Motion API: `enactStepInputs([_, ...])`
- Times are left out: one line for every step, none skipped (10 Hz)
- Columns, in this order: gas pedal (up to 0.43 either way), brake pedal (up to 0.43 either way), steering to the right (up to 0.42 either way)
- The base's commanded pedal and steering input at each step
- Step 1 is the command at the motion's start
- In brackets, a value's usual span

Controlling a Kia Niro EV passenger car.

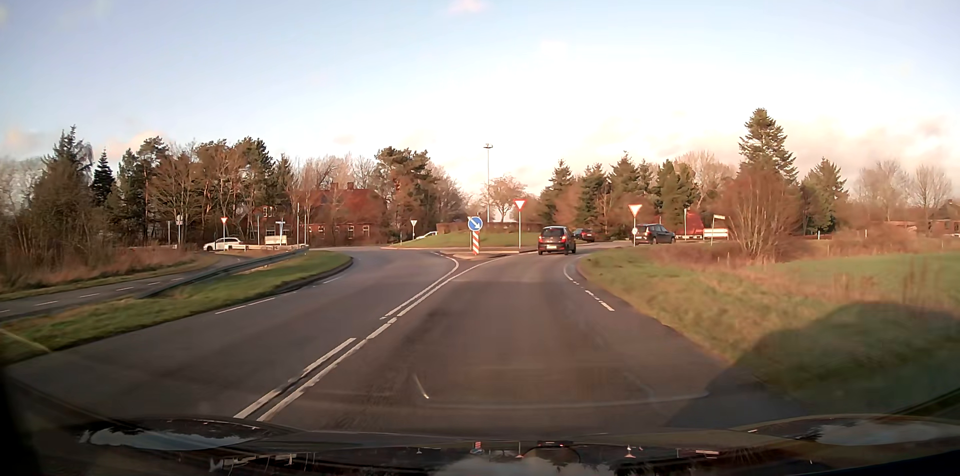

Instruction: Follow the waypoints while adhering to traffic rules and regulations

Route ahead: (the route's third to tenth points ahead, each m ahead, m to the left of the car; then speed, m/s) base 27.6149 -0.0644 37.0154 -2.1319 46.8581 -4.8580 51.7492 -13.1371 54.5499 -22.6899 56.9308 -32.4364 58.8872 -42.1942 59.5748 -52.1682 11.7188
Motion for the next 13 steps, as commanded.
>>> enactStepInputs([0.000, 0.000, 0.006])
enactStepInputs([0.000, 0.000, 0.006])
enactStepInputs([0.000, 0.000, 0.007])
enactStepInputs([0.000, 0.000, 0.007])
enactStepInputs([0.000, 0.000, 0.007])
enactStepInputs([0.000, 0.000, 0.009])
enactStepInputs([0.000, 0.000, 0.012])
enactStepInputs([0.000, 0.000, 0.013])
enactStepInputs([0.000, 0.000, 0.014])
enactStepInputs([0.000, 0.000, 0.017])
enactStepInputs([0.000, 0.000, 0.020])
enactStepInputs([0.000, 0.000, 0.023])
enactStepInputs([0.000, 0.000, 0.026])
